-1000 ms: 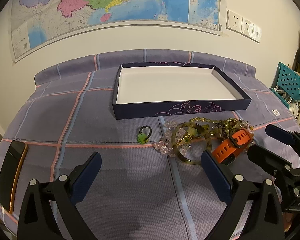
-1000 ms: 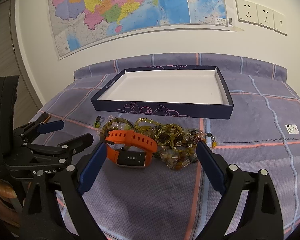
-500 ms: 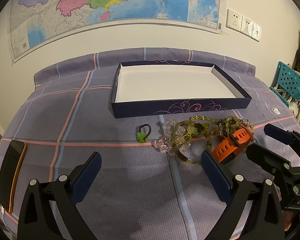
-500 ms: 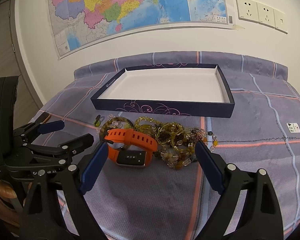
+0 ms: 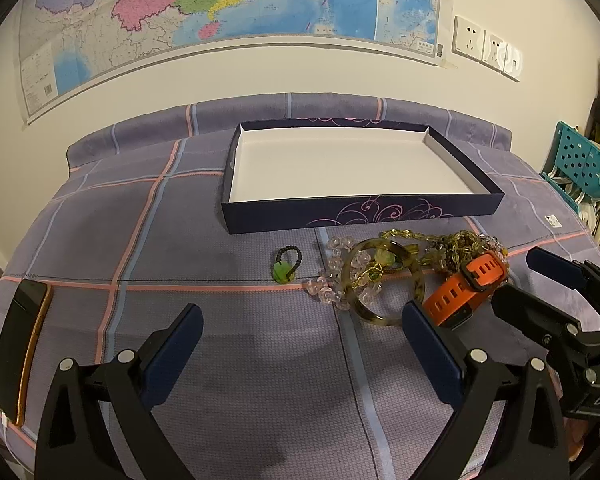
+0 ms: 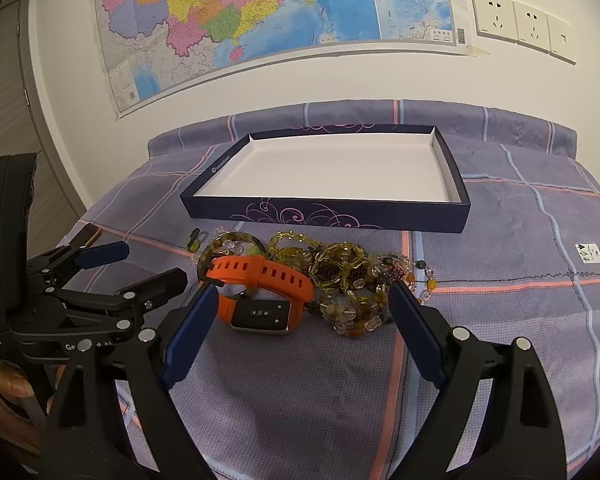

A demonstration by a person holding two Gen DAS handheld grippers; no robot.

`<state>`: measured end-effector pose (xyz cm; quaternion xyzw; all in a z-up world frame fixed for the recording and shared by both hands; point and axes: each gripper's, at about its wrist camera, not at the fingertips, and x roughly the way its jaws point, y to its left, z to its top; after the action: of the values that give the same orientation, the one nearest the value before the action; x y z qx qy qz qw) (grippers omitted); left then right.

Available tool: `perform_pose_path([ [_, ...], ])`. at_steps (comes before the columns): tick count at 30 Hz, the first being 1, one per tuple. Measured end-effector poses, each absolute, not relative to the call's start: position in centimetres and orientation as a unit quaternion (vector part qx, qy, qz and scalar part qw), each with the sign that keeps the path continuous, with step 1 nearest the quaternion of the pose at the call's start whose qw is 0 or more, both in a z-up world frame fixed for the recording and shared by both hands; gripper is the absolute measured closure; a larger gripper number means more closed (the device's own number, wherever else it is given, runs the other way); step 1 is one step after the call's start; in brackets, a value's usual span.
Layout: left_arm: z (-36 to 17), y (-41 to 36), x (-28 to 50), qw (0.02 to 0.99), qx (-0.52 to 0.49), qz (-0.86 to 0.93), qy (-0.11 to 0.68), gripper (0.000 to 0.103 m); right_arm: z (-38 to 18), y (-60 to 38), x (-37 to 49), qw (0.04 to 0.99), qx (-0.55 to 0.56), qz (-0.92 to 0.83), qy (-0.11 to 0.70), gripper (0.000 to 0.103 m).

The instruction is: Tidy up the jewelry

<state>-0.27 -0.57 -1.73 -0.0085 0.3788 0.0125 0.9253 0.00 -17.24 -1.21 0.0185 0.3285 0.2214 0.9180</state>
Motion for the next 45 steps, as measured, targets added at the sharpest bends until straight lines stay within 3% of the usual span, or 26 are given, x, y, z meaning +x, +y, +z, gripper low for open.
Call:
perform_pose_path([
  [35,-1.95,-0.34,0.21,0.922,-0.010,0.011,0.387,0.007,-0.99,-17.18,0.25,0.914,0.009,0.241,0.326,0.036],
  [39,-2.05,-0.26,0.26,0.921,-0.010,0.012,0.388,0.007,-0.89,-16.84,0.33,0.912,0.004,0.251,0.324,0.046],
  [45,-2.22,0.02,0.68,0.920,-0.013,0.015,0.392,0.007,-1.07,-16.57,0.96,0.903,0.012,0.272,0.332,0.070],
])
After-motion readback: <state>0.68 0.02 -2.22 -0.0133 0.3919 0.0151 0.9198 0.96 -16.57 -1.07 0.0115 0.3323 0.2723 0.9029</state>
